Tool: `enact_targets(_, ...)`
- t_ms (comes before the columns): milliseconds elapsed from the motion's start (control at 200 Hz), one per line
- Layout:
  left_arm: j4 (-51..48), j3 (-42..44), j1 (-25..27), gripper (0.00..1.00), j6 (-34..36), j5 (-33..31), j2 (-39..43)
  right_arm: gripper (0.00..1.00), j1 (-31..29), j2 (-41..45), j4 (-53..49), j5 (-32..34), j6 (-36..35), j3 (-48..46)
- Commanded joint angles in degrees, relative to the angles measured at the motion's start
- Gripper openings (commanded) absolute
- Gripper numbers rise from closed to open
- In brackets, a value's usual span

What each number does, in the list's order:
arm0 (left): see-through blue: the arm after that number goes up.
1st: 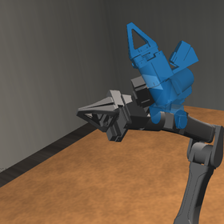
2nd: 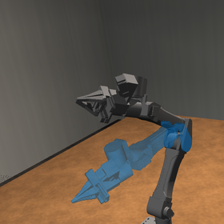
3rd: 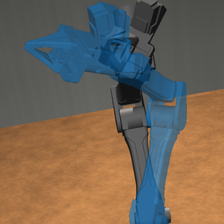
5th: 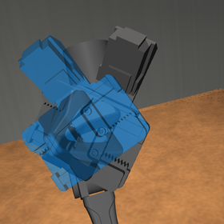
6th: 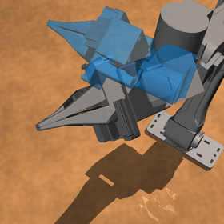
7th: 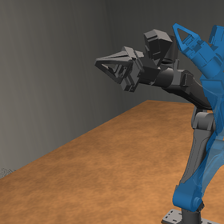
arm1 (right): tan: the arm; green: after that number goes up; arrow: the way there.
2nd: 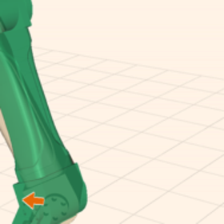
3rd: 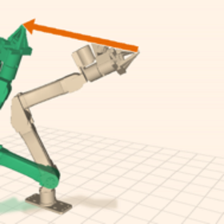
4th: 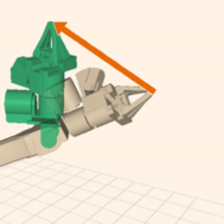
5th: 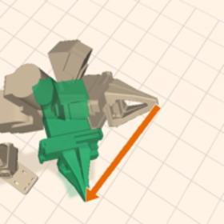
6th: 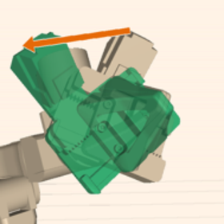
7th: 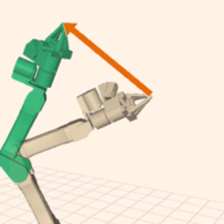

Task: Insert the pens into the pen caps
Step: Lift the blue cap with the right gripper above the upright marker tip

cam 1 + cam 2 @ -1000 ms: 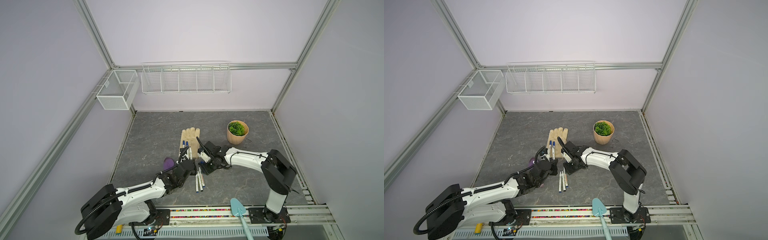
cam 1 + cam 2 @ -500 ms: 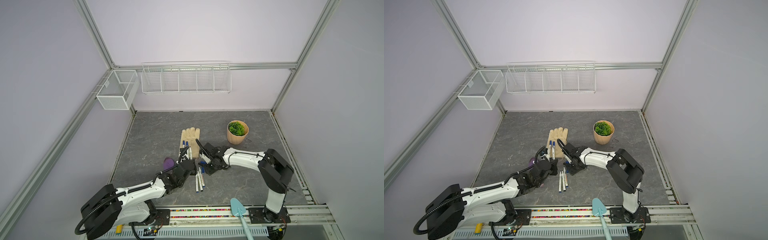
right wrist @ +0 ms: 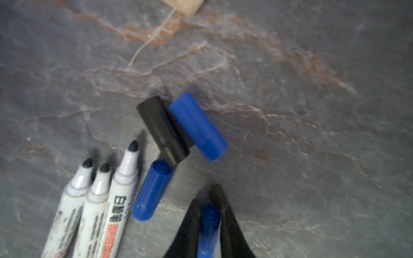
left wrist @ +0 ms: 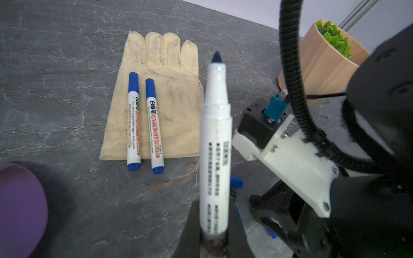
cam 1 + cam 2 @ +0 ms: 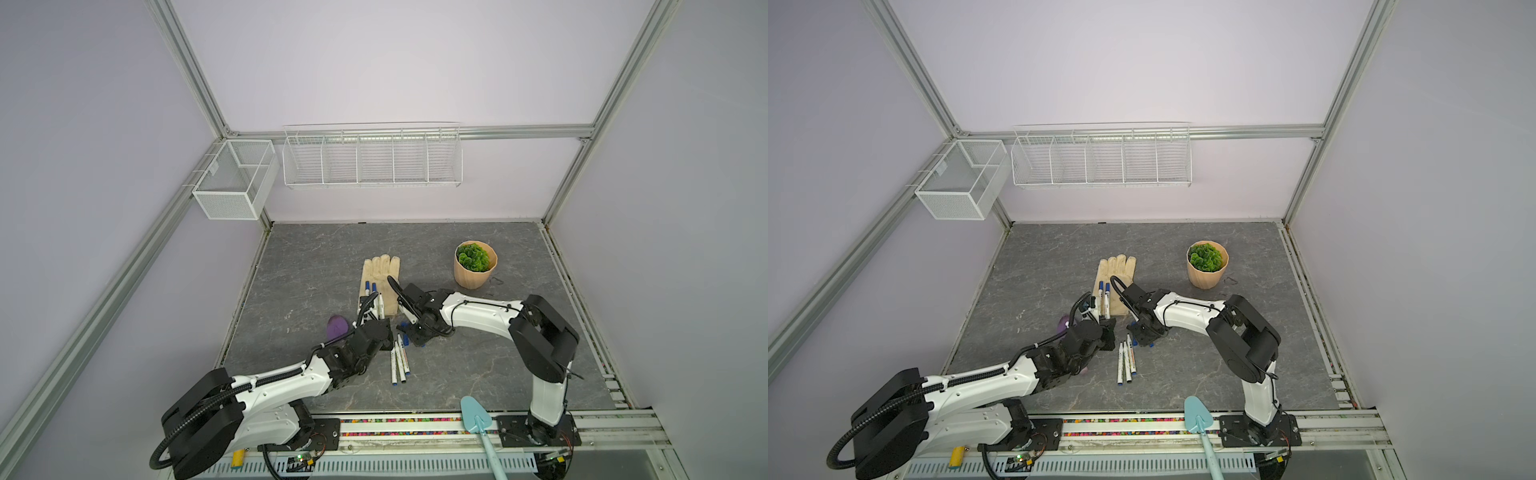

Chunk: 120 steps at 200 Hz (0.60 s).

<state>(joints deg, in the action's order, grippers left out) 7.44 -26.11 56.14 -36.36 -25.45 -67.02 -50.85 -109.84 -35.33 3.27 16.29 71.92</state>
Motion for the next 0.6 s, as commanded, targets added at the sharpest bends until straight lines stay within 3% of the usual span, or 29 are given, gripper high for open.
enact_targets(0,1.2,-0.29,-0.33,0.0,0.24,0.67,-0.32,0.13,-0.15,-2.15,-0.11,0.78,0.21,-1.29)
enact_targets(260,1.24,-2.0,-0.33,0.0,2.91,5.32,-2.12,0.09,2.92,13.19,6.33,0.94,0.95,-5.83)
enact_targets(450,2.94,-4.92,0.02,0.0,8.51,14.14,-6.03,0.07,9.43,27.62,20.05,-7.64,7.29,-13.72)
enact_targets(595,3.5,-6.83,1.46,0.0,11.65,17.47,-8.05,0.07,11.72,33.03,30.84,-13.22,12.08,-18.97)
